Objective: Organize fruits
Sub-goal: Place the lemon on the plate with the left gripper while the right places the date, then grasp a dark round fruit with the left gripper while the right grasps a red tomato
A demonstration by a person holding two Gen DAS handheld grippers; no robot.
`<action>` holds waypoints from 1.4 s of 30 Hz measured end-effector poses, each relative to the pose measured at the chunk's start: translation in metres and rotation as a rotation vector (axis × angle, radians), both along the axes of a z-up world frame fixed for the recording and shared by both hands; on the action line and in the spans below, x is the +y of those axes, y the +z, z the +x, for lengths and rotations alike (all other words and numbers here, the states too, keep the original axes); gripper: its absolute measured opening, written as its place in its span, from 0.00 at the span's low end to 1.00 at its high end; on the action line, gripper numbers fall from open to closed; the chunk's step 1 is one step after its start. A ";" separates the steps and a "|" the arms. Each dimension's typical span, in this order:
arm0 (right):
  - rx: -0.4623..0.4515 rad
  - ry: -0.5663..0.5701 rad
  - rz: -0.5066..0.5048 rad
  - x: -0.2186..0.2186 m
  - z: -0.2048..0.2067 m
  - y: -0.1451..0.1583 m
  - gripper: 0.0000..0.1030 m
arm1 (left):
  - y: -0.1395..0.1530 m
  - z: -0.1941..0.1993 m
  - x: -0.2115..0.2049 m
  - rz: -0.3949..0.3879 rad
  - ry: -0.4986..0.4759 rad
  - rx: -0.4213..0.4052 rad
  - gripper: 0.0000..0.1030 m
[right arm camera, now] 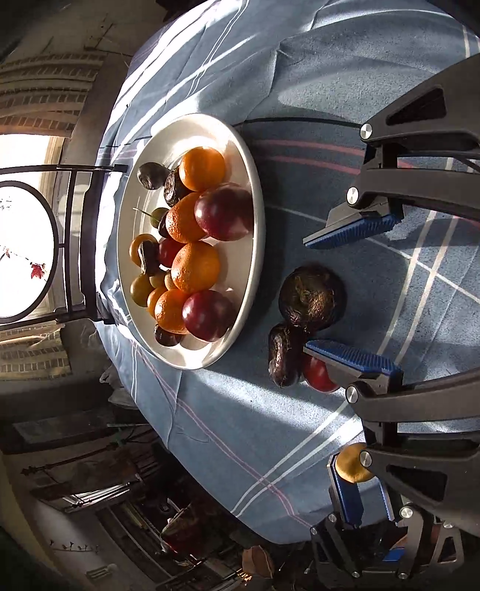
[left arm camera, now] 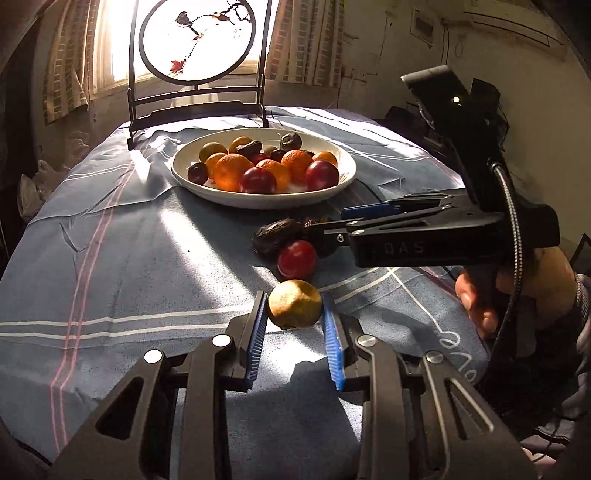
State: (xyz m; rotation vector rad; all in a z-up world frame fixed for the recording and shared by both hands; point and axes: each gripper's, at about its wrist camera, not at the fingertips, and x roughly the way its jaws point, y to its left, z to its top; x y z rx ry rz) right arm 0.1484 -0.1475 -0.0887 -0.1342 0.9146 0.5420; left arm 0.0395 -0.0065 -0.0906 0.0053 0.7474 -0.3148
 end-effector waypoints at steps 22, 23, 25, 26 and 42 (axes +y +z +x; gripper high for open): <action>-0.065 -0.191 0.262 -0.084 0.015 0.045 0.39 | 0.032 0.054 0.006 -0.058 0.002 -0.056 0.28; -0.077 -0.193 0.265 -0.084 0.023 0.049 0.39 | 0.038 0.065 0.004 -0.061 -0.001 -0.063 0.28; -0.089 -0.203 0.270 -0.081 0.041 0.057 0.39 | 0.050 0.089 -0.002 -0.050 0.003 -0.089 0.28; -0.091 -0.209 0.272 -0.078 0.052 0.059 0.39 | 0.055 0.102 -0.006 -0.041 0.004 -0.102 0.28; -0.098 -0.222 0.292 -0.061 0.076 0.064 0.47 | 0.055 0.128 -0.004 0.063 0.086 -0.123 0.60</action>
